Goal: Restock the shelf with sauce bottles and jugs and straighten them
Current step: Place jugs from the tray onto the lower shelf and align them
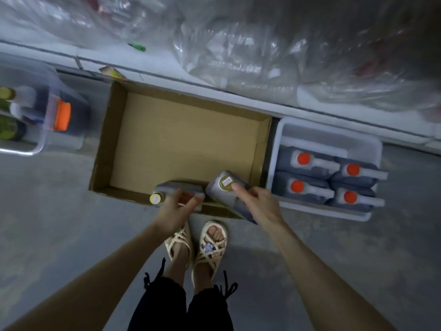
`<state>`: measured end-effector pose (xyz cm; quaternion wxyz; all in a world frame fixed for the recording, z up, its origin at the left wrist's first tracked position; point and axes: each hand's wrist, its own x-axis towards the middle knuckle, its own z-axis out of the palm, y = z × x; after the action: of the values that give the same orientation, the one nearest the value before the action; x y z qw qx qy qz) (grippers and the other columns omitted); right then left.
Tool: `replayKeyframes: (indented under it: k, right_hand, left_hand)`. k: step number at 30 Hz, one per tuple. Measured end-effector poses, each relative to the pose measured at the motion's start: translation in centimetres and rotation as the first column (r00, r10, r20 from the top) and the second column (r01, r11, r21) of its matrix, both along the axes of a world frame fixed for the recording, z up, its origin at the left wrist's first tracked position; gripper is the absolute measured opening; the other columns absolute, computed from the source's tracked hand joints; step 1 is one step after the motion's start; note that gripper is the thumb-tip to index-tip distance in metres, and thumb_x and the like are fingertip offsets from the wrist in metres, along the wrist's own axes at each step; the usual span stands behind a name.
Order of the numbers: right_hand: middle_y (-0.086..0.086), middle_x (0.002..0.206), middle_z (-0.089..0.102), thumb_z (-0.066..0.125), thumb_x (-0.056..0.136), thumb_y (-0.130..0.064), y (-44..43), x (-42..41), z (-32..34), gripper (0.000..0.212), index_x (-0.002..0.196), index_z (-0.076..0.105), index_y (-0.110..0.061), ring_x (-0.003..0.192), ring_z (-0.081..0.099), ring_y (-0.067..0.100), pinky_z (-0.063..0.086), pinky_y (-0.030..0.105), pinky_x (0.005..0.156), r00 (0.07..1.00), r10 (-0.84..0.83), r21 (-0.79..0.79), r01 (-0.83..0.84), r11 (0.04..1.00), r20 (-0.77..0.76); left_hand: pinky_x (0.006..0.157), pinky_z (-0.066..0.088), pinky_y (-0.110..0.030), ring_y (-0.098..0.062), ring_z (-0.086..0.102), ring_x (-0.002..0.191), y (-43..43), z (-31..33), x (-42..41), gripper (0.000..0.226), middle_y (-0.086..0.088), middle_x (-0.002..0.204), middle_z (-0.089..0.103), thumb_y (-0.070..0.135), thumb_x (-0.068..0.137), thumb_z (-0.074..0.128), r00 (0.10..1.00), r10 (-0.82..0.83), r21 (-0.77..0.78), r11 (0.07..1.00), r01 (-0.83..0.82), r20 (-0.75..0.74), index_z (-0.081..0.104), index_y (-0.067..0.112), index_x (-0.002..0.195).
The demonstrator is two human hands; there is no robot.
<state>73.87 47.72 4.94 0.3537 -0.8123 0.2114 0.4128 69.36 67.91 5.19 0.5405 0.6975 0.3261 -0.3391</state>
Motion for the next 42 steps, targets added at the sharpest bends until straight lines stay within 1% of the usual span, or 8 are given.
replayKeyframes:
  k: [5, 11, 18, 21, 24, 29, 39, 42]
  right_hand:
    - [0.002, 0.085, 0.068, 0.059, 0.069, -0.077, -0.6, 4.1, 13.0, 0.06, 0.08, 0.065, -0.018, 0.085, 0.063, 0.021, 0.05, 0.037, 0.08, 0.994, 0.027, -0.059, -0.02, 0.998, 0.109]
    - [0.003, 0.059, 0.062, 0.067, 0.054, -0.079, -1.6, 9.8, 35.4, 0.067, 0.059, 0.061, -0.012, 0.059, 0.057, 0.019, 0.038, 0.033, 0.061, 0.943, 0.074, -0.036, -0.066, 0.997, 0.324]
    - [-0.002, 0.046, 0.041, 0.076, 0.05, -0.069, -2.6, 13.9, 62.7, 0.061, 0.052, 0.046, -0.015, 0.049, 0.036, 0.015, 0.028, 0.031, 0.058, 0.771, 0.106, -0.022, -0.119, 0.993, 0.628]
    - [0.002, 0.05, 0.037, 0.078, 0.051, -0.066, -3.0, 14.3, 72.4, 0.062, 0.053, 0.044, -0.014, 0.049, 0.034, 0.015, 0.025, 0.029, 0.054, 0.645, 0.112, -0.024, -0.144, 0.989, 0.756]
    - [-0.003, 0.044, 0.026, 0.082, 0.06, -0.056, -3.5, 13.9, 80.1, 0.063, 0.049, 0.035, -0.015, 0.046, 0.025, 0.014, 0.02, 0.031, 0.051, 0.53, 0.083, -0.003, -0.15, 0.989, 0.844]
    - [-0.002, 0.05, 0.029, 0.081, 0.061, -0.061, -5.2, 13.0, 88.5, 0.06, 0.058, 0.044, -0.014, 0.047, 0.028, 0.013, 0.025, 0.028, 0.05, 0.372, 0.071, -0.05, -0.065, 0.997, 0.925]
    - [0.0, 0.053, 0.043, 0.074, 0.057, -0.068, -12.1, 10.6, 95.2, 0.06, 0.057, 0.054, -0.012, 0.055, 0.041, 0.016, 0.033, 0.029, 0.058, 0.109, 0.123, -0.128, 0.042, 0.991, 0.986]
    - [-0.005, 0.065, 0.059, 0.076, 0.067, -0.057, -17.3, 9.9, 94.9, 0.056, 0.077, 0.064, -0.004, 0.061, 0.053, 0.011, 0.036, 0.024, 0.057, 0.041, 0.071, -0.072, 0.03, 0.997, 0.997]
  left_hand:
    - [0.063, 0.049, -0.014, -0.005, 0.06, 0.088, -0.3, 11.4, 3.9, 0.042, 0.004, 0.098, 0.061, 0.03, 0.083, 0.071, 0.993, -0.084, -0.128, 0.987, 0.095, 0.088, 0.051, 0.015, 0.117]
    - [0.067, 0.043, -0.005, -0.003, 0.052, 0.1, -1.3, 29.4, 9.9, 0.089, 0.0, 0.124, 0.049, 0.02, 0.067, 0.088, 0.897, -0.254, -0.115, 0.943, 0.313, 0.361, 0.036, 0.016, 0.14]
    - [0.076, 0.053, -0.016, 0.006, 0.062, 0.099, -3.5, 52.5, 17.5, 0.098, 0.011, 0.118, 0.059, 0.009, 0.059, 0.09, 0.678, -0.282, -0.117, 0.87, 0.479, 0.679, 0.036, 0.021, 0.14]
    - [0.094, 0.05, -0.028, -0.005, 0.059, 0.115, -4.4, 61.2, 19.4, 0.113, 0.008, 0.126, 0.06, 0.032, 0.046, 0.096, 0.545, -0.268, -0.032, 0.878, 0.478, 0.795, 0.036, 0.022, 0.141]
    - [0.092, 0.047, -0.017, 0.004, 0.057, 0.107, -5.4, 68.8, 20.4, 0.093, 0.015, 0.12, 0.06, 0.029, 0.05, 0.095, 0.418, -0.212, 0.004, 0.894, 0.447, 0.883, 0.044, 0.03, 0.128]
    - [0.094, 0.051, -0.044, -0.014, 0.063, 0.108, -7.1, 77.4, 21.1, 0.105, 0.003, 0.118, 0.067, 0.059, 0.03, 0.092, 0.31, -0.152, 0.016, 0.917, 0.399, 0.939, 0.054, 0.021, 0.12]
    - [0.078, 0.058, -0.04, -0.022, 0.072, 0.089, -15.2, 84.8, 18.6, 0.086, -0.004, 0.101, 0.074, 0.035, 0.034, 0.092, 0.282, 0.037, -0.162, 0.886, 0.434, 0.959, 0.06, 0.015, 0.111]
    - [0.073, 0.057, -0.035, -0.022, 0.072, 0.086, -19.7, 85.6, 18.1, 0.083, -0.003, 0.096, 0.074, 0.033, 0.035, 0.091, 0.274, 0.095, -0.207, 0.885, 0.417, 0.957, 0.061, 0.015, 0.11]
